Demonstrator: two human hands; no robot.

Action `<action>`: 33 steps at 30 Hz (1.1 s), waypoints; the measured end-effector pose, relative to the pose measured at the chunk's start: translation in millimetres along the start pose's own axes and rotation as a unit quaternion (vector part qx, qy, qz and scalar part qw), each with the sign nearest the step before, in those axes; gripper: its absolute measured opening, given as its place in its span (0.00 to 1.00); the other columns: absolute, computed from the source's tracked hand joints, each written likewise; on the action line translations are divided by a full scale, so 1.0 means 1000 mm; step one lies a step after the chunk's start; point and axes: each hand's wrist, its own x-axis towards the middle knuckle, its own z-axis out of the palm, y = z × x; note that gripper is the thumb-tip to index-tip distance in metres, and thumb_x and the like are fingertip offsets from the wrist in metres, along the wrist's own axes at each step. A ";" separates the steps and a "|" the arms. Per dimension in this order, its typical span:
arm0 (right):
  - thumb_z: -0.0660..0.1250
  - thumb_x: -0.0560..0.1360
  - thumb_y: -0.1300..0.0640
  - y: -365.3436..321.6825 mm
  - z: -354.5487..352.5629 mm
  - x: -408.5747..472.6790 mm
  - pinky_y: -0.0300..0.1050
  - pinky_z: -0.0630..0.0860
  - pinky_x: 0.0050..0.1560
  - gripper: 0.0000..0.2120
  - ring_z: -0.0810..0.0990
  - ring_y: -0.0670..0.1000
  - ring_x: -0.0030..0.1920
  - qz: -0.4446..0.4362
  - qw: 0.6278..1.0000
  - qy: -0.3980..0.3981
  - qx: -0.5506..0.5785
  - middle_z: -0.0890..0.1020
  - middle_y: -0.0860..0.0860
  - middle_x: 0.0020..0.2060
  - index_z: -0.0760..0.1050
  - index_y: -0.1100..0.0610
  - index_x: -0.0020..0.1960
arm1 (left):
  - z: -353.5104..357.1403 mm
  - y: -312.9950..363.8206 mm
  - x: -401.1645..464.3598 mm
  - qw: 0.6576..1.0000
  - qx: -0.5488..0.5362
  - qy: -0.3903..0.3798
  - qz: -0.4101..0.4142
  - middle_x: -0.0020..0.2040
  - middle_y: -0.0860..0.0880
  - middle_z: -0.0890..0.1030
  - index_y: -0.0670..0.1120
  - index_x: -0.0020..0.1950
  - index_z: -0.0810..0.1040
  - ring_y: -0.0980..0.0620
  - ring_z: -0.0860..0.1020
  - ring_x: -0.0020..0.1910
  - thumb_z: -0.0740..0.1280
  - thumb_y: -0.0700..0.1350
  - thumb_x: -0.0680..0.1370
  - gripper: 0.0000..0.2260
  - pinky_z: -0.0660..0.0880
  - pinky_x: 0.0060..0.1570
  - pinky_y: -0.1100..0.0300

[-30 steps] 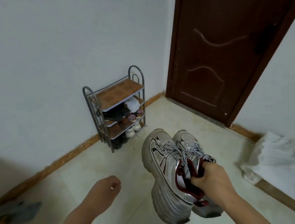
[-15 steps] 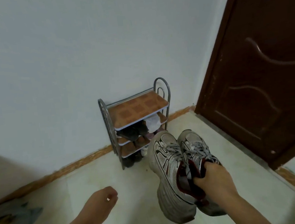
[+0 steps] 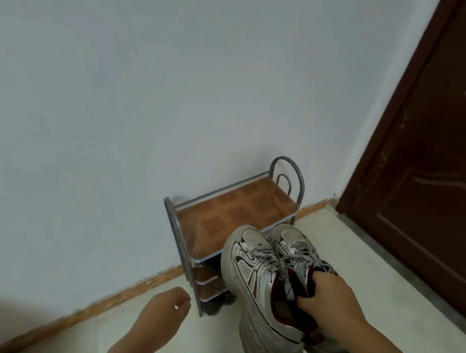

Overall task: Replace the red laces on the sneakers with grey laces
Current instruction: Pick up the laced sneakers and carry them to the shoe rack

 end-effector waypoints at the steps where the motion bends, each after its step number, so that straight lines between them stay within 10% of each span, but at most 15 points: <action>1: 0.69 0.68 0.51 -0.003 -0.002 0.014 0.38 0.64 0.29 0.11 0.74 0.51 0.36 0.003 1.000 0.005 -0.001 0.77 0.50 0.34 0.68 0.55 0.35 | -0.006 0.004 0.015 1.000 0.001 0.001 0.003 0.46 0.57 0.77 0.57 0.44 0.71 0.58 0.75 0.46 0.60 0.46 0.78 0.06 0.71 0.45 0.68; 25: 0.67 0.70 0.50 -0.055 -0.010 0.377 0.42 0.69 0.37 0.07 0.74 0.52 0.39 -0.127 0.985 -0.075 -0.094 0.74 0.48 0.35 0.73 0.53 0.41 | 0.006 0.113 0.284 0.982 -0.118 0.095 -0.112 0.44 0.56 0.75 0.50 0.52 0.76 0.59 0.73 0.43 0.60 0.46 0.78 0.06 0.66 0.37 0.72; 33: 0.66 0.73 0.50 -0.084 0.052 0.422 0.41 0.67 0.35 0.08 0.71 0.51 0.37 -0.110 0.980 -0.107 -0.128 0.72 0.48 0.35 0.75 0.55 0.46 | 0.037 0.108 0.354 0.945 -0.246 0.088 -0.198 0.64 0.47 0.72 0.48 0.70 0.64 0.50 0.73 0.62 0.63 0.52 0.77 0.23 0.70 0.63 0.56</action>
